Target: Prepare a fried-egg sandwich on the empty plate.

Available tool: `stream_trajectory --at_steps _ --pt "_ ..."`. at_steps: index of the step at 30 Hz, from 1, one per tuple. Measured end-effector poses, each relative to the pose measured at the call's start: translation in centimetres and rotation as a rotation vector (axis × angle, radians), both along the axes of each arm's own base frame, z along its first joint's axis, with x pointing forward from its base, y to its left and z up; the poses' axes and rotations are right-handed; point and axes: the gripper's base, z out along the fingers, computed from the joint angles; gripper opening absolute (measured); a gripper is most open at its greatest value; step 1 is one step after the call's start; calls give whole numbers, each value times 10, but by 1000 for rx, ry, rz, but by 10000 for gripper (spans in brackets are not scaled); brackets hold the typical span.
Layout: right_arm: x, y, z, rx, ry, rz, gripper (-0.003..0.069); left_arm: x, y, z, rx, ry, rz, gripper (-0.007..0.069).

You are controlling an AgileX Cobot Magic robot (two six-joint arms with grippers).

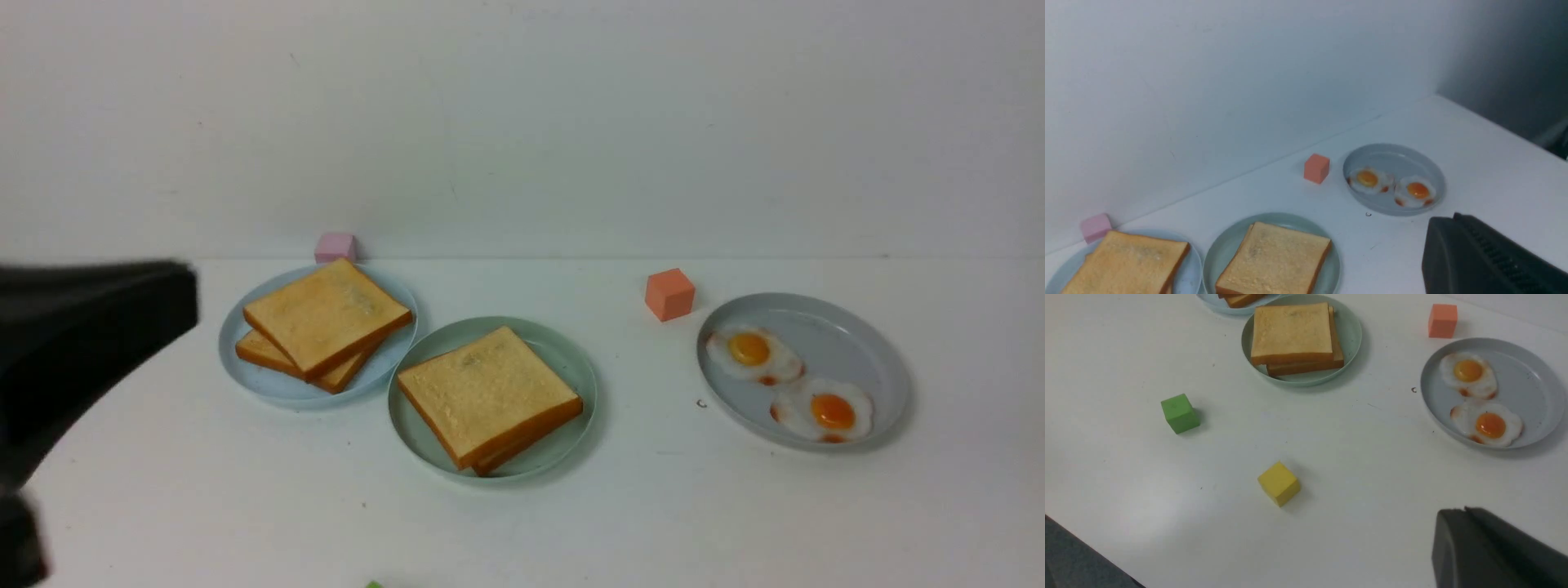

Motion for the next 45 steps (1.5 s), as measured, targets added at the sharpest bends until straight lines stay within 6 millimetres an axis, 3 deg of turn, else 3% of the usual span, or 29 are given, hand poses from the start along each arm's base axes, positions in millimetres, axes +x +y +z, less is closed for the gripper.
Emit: stream_trajectory --at_steps 9,16,26,32,37,42,43,44,45 --pt "0 1 0 86 62 -62 50 -38 29 -87 -163 -181 15 -13" --pt "0 1 0 91 66 -67 59 -35 28 -126 -130 -136 16 -13" --pt "0 2 -3 94 80 -80 71 -31 24 -156 -75 -61 17 -13" --pt "6 -4 -22 95 117 -268 79 -30 24 -165 -41 -15 14 -13" --pt "6 -16 -69 154 -82 -463 -9 -31 24 -167 -24 7 13 -13" --pt "10 -22 -159 166 -271 -574 -10 -31 24 -167 -23 9 13 -13" --pt "11 -22 -162 170 -284 -576 -10 -31 24 -167 -23 9 13 -13" --pt "11 -23 -189 172 -290 -584 -10 -31 24 -167 -23 9 13 -13" --pt "11 -23 -195 177 -302 -585 -10 -31 24 -167 -23 9 13 -13"
